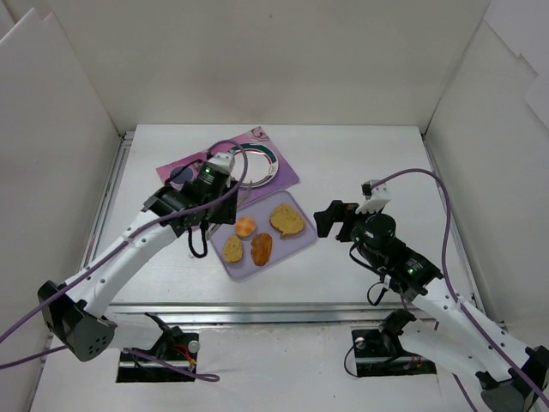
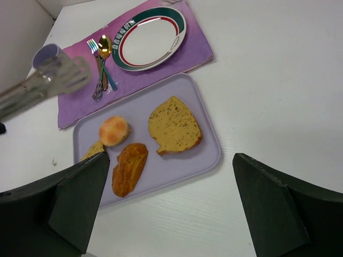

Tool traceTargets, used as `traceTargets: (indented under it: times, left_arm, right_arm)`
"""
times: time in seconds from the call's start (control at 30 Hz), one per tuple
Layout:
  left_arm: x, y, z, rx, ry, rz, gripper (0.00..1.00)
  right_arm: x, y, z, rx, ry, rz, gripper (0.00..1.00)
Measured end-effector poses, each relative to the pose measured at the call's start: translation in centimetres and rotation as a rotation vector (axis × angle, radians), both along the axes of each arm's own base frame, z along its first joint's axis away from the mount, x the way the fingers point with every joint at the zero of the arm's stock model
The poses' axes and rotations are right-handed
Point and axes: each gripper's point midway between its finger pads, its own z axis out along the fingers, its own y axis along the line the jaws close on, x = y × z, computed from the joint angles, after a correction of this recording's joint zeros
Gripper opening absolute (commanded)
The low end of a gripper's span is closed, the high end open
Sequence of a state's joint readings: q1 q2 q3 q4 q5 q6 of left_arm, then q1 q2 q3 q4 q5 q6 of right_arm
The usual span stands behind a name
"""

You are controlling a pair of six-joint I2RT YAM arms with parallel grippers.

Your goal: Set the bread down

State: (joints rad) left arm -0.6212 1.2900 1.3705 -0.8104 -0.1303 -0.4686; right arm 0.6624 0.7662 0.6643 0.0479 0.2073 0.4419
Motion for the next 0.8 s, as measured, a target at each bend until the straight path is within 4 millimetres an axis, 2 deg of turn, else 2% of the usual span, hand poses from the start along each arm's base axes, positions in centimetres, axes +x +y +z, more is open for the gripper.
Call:
traceTargets:
  times: [0.07, 0.17, 0.3, 0.4, 0.8]
  left_arm:
    - [-0.8, -1.1, -2.1, 0.044, 0.040, -0.042, 0.45]
    - [-2.0, -2.0, -4.0, 0.090, 0.066, -0.082, 0.45]
    - [-3.0, -2.1, -5.8, 0.134, 0.075, -0.095, 0.45]
    - [-3.4, -1.5, -7.3, 0.169, 0.097, -0.084, 0.45]
    - [-3.6, -0.7, -9.4, 0.202, 0.108, -0.053, 0.49]
  right_arm:
    - [0.0, -0.1, -0.1, -0.001, 0.003, -0.005, 0.98]
    - [0.0, -0.2, -0.1, -0.005, 0.005, -0.012, 0.98]
    - [0.0, -0.3, 0.0, -0.002, 0.000, -0.014, 0.98]
    - [0.0, -0.3, 0.1, 0.000, -0.002, -0.014, 0.98]
    - [0.0, -0.3, 0.0, -0.002, 0.001, -0.013, 0.98]
